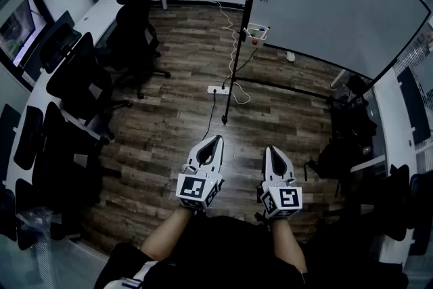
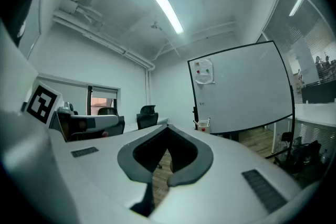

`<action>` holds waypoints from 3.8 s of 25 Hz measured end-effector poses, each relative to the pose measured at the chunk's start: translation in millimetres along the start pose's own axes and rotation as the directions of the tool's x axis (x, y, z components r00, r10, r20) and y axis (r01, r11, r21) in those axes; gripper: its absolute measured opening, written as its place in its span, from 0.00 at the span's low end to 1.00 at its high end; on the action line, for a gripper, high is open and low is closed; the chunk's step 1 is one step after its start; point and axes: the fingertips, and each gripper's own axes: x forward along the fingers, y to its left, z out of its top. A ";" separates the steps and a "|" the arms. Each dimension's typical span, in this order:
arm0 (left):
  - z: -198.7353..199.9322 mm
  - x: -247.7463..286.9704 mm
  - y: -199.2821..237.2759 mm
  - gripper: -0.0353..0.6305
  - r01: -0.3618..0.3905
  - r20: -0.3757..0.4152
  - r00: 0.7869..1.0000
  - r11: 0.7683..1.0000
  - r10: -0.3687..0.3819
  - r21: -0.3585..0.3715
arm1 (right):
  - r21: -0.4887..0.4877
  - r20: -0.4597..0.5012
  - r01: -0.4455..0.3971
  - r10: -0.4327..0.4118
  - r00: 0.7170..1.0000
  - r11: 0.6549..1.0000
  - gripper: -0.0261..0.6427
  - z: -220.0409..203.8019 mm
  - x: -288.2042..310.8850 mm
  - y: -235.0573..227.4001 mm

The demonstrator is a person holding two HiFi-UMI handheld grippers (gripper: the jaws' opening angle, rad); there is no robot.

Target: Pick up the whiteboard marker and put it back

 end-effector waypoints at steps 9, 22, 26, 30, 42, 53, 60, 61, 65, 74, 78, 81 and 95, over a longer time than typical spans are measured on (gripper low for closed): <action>-1.2 9.2 9.2 0.06 0.042 -0.020 0.999 0.999 -0.042 -0.021 | -0.021 -0.040 0.016 -0.017 0.999 1.000 0.05 -5.1 14.3 5.7; 3.0 6.9 53.9 0.06 0.078 -0.051 0.996 0.997 -0.078 -0.001 | 0.027 -0.034 0.071 -0.070 0.997 0.997 0.05 -9.2 43.3 31.0; 1.3 9.2 60.7 0.07 0.104 -0.056 0.993 0.994 -0.105 -0.011 | 0.017 -0.041 0.111 -0.110 0.993 0.994 0.05 -14.8 48.4 31.9; -3.4 14.5 63.4 0.07 0.112 -0.063 0.992 0.993 -0.113 -0.028 | 0.033 -0.026 0.131 -0.130 0.991 0.991 0.05 -6.6 54.9 32.0; -12.9 82.9 59.2 0.07 0.087 -0.050 0.995 0.995 -0.089 -0.041 | 0.030 -0.023 0.086 -0.085 0.996 0.996 0.05 -7.8 102.0 -19.4; -20.1 173.7 37.4 0.06 0.044 -0.065 0.997 0.998 -0.047 -0.036 | 0.047 -0.035 0.051 -0.050 0.998 0.998 0.05 8.1 154.2 -99.2; -25.1 206.4 32.1 0.06 -0.011 -0.073 0.997 1.000 0.010 -0.006 | 0.069 -0.029 0.007 -0.005 1.000 0.998 0.05 9.8 179.0 -133.4; -24.7 209.7 32.1 0.06 -0.018 -0.071 0.997 1.000 0.018 -0.007 | 0.067 -0.027 0.001 0.001 1.000 0.998 0.05 10.6 182.1 -136.5; -24.6 220.6 32.8 0.06 -0.040 -0.076 0.996 0.999 0.040 -0.004 | 0.074 -0.030 -0.013 0.016 0.999 0.997 0.05 11.6 192.4 -146.3; -27.3 241.6 36.4 0.07 -0.037 -0.087 0.996 0.999 0.036 0.000 | 0.093 -0.042 -0.011 0.014 0.999 0.996 0.05 6.5 206.6 -155.5; -27.7 258.8 40.1 0.06 -0.014 -0.086 0.996 1.000 0.014 -0.003 | 0.090 -0.044 0.010 -0.006 0.999 0.996 0.05 6.1 219.3 -164.2; -26.4 273.4 47.1 0.06 -0.006 -0.084 0.996 1.000 0.005 -0.002 | 0.086 -0.042 0.017 -0.014 0.999 0.996 0.05 7.5 233.7 -170.1; -22.7 341.4 97.5 0.06 0.036 -0.078 0.996 0.999 -0.038 -0.017 | 0.074 -0.050 0.056 -0.052 0.997 0.996 0.05 6.3 312.0 -183.3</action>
